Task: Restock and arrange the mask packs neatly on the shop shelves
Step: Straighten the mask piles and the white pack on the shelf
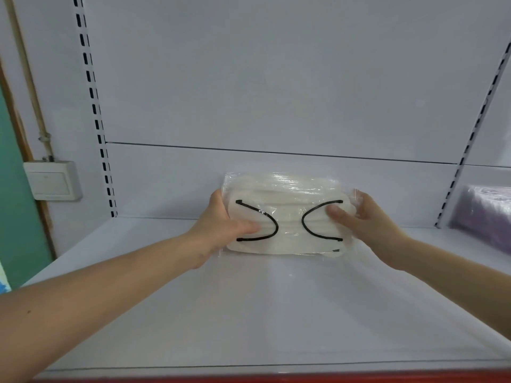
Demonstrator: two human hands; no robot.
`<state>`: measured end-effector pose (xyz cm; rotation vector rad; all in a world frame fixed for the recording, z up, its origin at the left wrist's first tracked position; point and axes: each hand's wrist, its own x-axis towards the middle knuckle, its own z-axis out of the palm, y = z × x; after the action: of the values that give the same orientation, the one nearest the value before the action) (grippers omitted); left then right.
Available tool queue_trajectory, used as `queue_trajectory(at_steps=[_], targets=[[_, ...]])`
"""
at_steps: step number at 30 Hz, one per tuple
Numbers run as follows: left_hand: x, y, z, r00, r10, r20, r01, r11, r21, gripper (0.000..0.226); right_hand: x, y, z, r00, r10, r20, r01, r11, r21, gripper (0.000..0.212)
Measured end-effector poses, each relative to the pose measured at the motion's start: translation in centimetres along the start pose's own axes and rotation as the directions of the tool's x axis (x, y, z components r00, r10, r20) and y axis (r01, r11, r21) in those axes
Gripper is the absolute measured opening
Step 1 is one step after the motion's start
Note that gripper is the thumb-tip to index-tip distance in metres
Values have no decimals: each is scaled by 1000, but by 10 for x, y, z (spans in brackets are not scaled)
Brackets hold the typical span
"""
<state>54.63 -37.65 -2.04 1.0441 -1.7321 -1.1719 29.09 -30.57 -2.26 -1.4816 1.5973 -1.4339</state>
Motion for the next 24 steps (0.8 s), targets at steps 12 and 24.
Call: queue_trajectory(at_steps=[12, 24], targets=[[0, -4, 0, 1000, -24, -17, 22, 994, -110, 75, 0, -9, 5, 985, 146, -87, -128, 973, 191, 95], [6, -9, -2, 1000, 19, 4, -18, 997, -81, 100, 21, -32, 11, 979, 196, -50, -174, 944, 281, 39]])
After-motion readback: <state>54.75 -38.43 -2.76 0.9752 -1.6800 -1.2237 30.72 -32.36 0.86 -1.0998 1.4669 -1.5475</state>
